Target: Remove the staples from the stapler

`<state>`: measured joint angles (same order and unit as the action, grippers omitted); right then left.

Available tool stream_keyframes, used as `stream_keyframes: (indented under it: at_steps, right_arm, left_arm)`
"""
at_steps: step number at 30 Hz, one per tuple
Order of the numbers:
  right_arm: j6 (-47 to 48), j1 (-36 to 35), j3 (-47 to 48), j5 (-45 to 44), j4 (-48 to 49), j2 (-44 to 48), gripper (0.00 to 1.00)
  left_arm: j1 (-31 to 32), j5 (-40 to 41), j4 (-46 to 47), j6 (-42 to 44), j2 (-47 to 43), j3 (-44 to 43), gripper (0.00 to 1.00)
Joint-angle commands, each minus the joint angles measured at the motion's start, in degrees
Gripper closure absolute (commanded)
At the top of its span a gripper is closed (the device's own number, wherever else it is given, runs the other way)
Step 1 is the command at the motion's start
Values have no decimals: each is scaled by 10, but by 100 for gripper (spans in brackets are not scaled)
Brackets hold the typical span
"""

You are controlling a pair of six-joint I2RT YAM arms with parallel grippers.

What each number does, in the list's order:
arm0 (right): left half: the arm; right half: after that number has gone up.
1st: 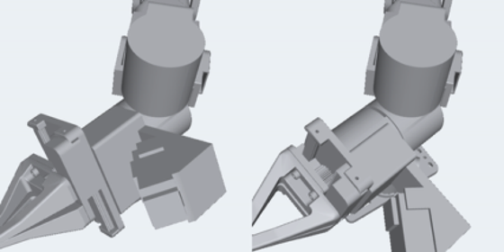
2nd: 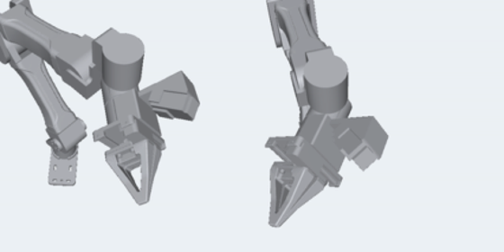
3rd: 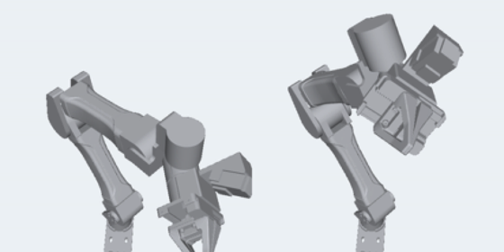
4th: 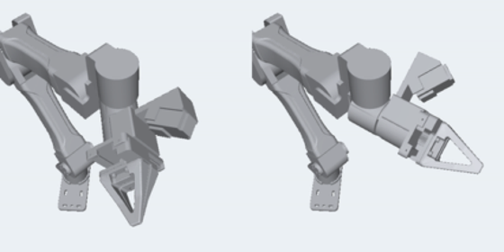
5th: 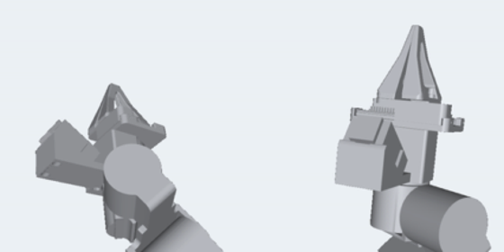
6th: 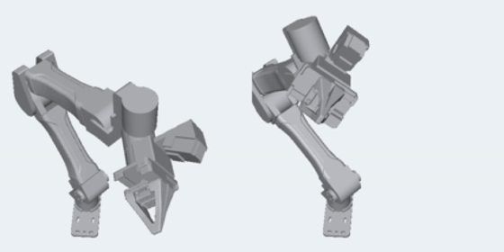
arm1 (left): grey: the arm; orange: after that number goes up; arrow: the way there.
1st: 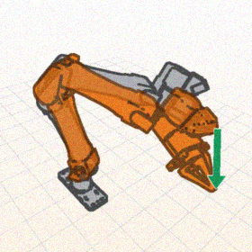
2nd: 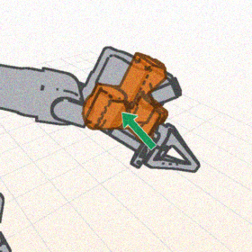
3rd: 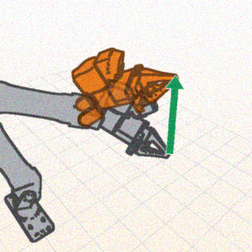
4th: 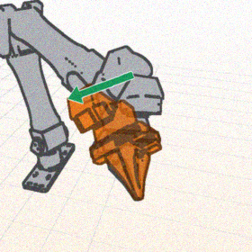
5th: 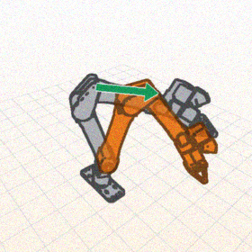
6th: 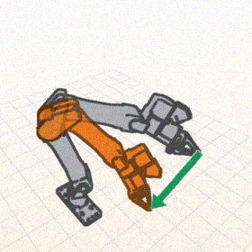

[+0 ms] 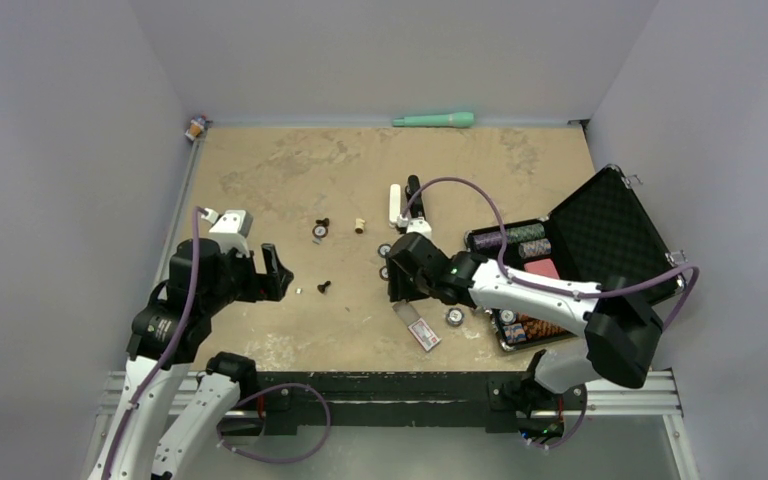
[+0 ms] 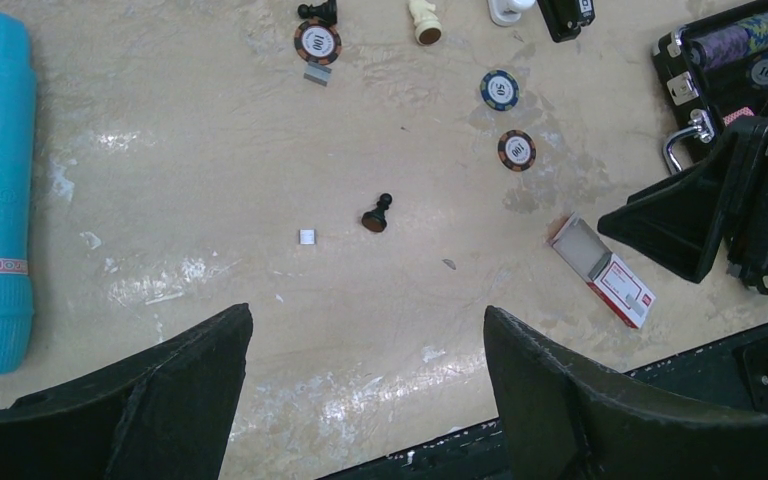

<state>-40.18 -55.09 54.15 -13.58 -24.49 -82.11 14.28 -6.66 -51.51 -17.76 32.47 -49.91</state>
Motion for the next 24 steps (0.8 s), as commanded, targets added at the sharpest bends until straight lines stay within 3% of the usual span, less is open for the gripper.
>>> stream_keyframes:
  at_steps: [1,12,19,24]
  right_arm:
    - [-60,-45,3,-8,58,10,48]
    - [-87,-145,95,-27,73,-86,50]
    - [-134,-174,59,-42,96,-50,50]
    - [-169,-204,33,-59,84,-9,50]
  left_arm:
    - [0,-3,17,10,5,0,12]
    - [3,6,18,-1,34,8,13]
    - [4,6,14,-10,118,-6,19]
    - [4,-2,61,-24,188,-18,20]
